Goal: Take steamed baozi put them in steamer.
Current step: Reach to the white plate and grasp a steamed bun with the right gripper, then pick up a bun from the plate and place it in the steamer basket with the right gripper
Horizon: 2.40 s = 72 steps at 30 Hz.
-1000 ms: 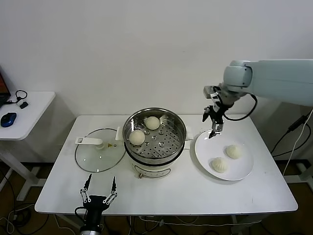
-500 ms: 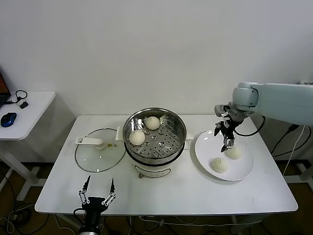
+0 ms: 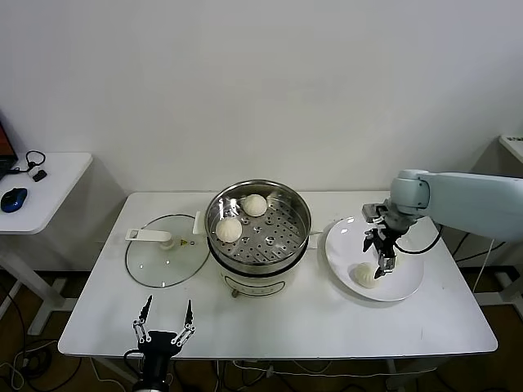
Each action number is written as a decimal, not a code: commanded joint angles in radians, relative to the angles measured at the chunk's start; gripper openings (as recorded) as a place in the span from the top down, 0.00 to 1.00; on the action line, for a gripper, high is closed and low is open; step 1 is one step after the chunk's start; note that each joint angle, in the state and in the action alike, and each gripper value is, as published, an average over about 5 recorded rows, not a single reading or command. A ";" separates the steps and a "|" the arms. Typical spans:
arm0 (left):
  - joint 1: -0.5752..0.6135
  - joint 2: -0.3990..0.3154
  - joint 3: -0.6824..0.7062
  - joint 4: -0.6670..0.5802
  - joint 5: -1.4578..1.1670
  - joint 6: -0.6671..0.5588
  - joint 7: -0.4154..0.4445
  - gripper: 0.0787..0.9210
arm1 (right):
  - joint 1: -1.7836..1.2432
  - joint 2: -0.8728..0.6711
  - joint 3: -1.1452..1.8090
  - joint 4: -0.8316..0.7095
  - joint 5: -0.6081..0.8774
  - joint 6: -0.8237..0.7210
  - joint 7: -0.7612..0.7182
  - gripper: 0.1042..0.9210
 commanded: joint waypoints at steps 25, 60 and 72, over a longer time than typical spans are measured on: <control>-0.006 -0.049 0.000 0.007 0.004 -0.007 -0.002 0.12 | -0.139 0.007 0.101 -0.080 -0.076 0.008 0.020 0.12; -0.011 -0.049 0.002 0.010 0.002 -0.007 -0.005 0.12 | -0.154 0.019 0.114 -0.095 -0.101 0.008 0.028 0.25; -0.005 -0.049 0.005 0.002 0.003 -0.010 -0.008 0.12 | -0.116 -0.001 0.098 -0.057 -0.106 0.010 0.030 0.36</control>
